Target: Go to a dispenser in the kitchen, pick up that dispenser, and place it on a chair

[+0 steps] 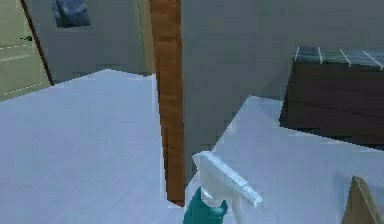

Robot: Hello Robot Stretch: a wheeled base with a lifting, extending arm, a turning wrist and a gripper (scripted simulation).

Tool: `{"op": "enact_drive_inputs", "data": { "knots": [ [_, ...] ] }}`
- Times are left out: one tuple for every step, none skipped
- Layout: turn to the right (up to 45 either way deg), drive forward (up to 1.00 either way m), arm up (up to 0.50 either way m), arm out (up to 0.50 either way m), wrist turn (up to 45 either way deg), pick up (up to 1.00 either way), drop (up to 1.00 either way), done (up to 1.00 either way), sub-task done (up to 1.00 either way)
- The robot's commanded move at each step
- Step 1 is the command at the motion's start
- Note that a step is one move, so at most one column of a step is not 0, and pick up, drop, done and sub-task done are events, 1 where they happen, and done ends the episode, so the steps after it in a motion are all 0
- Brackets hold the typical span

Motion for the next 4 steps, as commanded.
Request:
{"op": "enact_drive_inputs", "data": {
  "knots": [
    [-45.0,0.00,0.00,0.00,0.0,0.00,0.00,0.00,0.00],
    [-36.0,0.00,0.00,0.00,0.0,0.00,0.00,0.00,0.00],
    [-45.0,0.00,0.00,0.00,0.0,0.00,0.00,0.00,0.00],
    [-45.0,0.00,0.00,0.00,0.0,0.00,0.00,0.00,0.00]
  ]
}}
